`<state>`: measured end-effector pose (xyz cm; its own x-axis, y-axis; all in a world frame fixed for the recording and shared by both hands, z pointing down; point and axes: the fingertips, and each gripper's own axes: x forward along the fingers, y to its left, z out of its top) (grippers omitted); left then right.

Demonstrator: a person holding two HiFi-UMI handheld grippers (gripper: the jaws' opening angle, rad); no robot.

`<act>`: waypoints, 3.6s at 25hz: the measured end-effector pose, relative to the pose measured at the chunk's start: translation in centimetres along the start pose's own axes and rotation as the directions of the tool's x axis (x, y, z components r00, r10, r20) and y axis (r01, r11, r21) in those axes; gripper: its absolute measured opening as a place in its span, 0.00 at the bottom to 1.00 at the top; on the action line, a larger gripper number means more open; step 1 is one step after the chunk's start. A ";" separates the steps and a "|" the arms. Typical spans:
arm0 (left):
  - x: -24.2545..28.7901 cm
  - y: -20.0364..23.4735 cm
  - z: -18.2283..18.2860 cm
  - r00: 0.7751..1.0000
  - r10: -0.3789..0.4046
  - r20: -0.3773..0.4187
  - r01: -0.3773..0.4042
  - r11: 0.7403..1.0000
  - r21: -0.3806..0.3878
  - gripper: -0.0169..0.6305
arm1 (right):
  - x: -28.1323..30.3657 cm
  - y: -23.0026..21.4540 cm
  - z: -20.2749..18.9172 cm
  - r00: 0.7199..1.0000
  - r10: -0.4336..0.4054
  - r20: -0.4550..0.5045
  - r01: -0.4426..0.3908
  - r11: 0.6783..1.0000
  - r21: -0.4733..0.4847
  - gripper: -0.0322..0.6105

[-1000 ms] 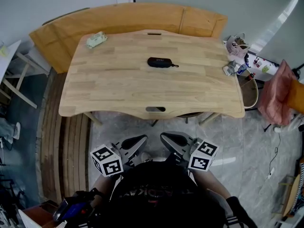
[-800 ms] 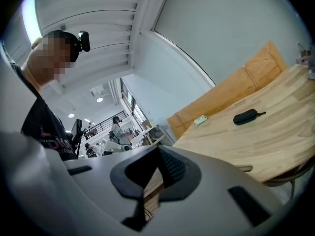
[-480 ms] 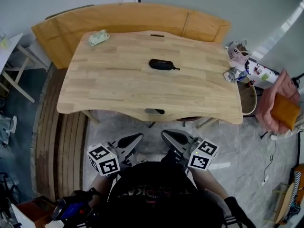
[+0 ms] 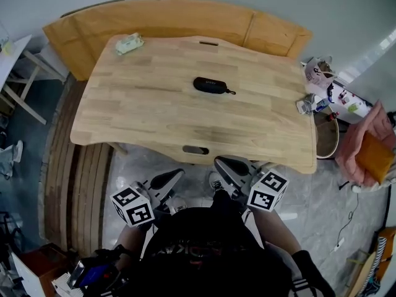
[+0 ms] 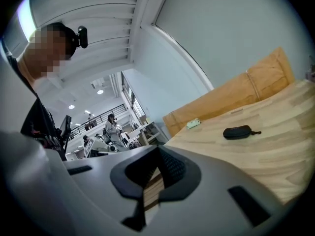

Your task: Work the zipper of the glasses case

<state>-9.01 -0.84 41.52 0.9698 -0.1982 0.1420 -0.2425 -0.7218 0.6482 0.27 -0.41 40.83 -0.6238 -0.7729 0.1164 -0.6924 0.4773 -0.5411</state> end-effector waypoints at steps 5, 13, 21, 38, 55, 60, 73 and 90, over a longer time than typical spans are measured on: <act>2.5 0.2 0.4 0.999 0.029 0.014 -0.028 1.000 -0.012 0.04 | -0.7 -4.6 1.5 0.998 -0.042 -0.038 0.040 0.998 -0.048 0.07; 5.2 0.6 0.9 0.995 0.099 0.028 -0.098 0.995 -0.035 0.04 | -0.5 -11.3 3.7 0.994 -0.062 -0.088 0.052 0.993 -0.101 0.07; 8.3 0.9 1.0 0.985 0.163 0.052 -0.161 0.986 -0.043 0.04 | 0.7 -18.3 5.8 0.988 -0.063 -0.143 0.037 0.984 -0.175 0.09; 10.0 2.8 1.0 0.905 0.406 0.129 -0.381 0.907 -0.179 0.04 | 12.0 -35.2 3.0 0.822 -0.163 -0.546 -0.134 0.876 -0.463 0.47; 9.0 2.3 -1.0 0.822 0.553 0.138 -0.504 0.818 -0.279 0.04 | 18.9 -41.7 -2.6 0.553 -0.247 -0.796 -0.337 0.807 -0.484 0.61; 8.9 2.2 -1.4 0.810 0.571 0.132 -0.518 0.803 -0.295 0.04 | 19.3 -42.8 -3.4 0.536 -0.293 -0.792 -0.330 0.790 -0.516 0.61; 8.6 2.5 -0.7 0.824 0.543 0.160 -0.492 0.827 -0.272 0.04 | 19.2 -35.7 1.8 0.752 0.069 -0.656 -0.216 0.965 -0.146 0.57; 8.4 2.3 6.9 0.889 0.324 0.324 -0.289 0.945 -0.153 0.48 | 6.8 -8.1 6.5 0.590 0.768 -0.251 -0.665 0.638 0.389 0.57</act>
<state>-1.62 -8.79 39.03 0.7748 -0.6252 0.0937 -0.5055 -0.5237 0.6857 4.01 -12.21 40.62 -0.9903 0.0156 -0.1381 0.1144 0.6556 -0.7464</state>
